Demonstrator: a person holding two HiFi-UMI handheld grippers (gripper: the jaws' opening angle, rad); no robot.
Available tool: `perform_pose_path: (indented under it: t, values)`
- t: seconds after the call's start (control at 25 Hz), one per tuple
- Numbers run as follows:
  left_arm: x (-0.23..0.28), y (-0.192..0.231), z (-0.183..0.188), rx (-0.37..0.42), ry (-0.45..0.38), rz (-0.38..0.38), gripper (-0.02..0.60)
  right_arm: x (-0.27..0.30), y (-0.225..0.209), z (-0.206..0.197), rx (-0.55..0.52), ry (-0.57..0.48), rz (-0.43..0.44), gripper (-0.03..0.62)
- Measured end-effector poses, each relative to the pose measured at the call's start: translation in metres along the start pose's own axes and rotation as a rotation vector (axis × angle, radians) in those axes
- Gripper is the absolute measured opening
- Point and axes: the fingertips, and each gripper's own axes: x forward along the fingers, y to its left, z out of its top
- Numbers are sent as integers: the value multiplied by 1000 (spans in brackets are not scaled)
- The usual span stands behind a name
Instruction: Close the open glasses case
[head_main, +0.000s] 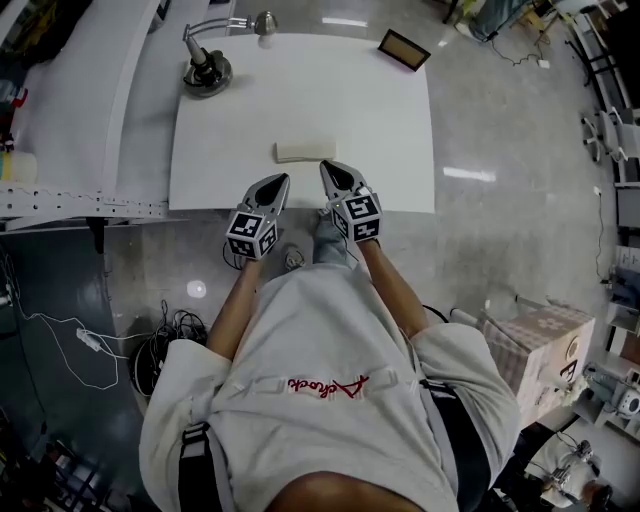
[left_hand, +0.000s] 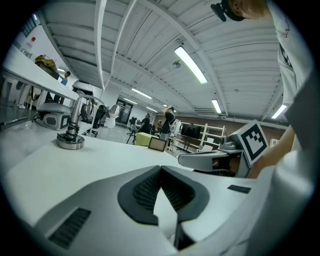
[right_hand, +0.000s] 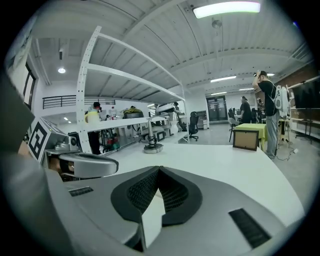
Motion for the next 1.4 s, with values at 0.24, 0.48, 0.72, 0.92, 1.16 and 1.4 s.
perform_pose_path:
  t: [0.24,0.48,0.72,0.92,1.16,1.4]
  values:
    - [-24,-14,7,12,-30,-10,25,-32,22,-2,0,-31,-16,20]
    - [-43,-23,1,23,-36,-7,25,-58,44,-6,-11,-54,-29,20]
    - [-50,-37,-3,22,-47,1,25,-75,52,-16,-4,-50,-23,20]
    - [-54,-50,-2,26,-60,18,25,-91,53,-14,-17,-57,-10,19]
    - [-65,-78,-5,25,-80,34,25,-117,52,-13,-34,-63,2,20]
    - [-81,-95,-13,25,-92,56,25,-140,64,-19,-51,-70,17,18]
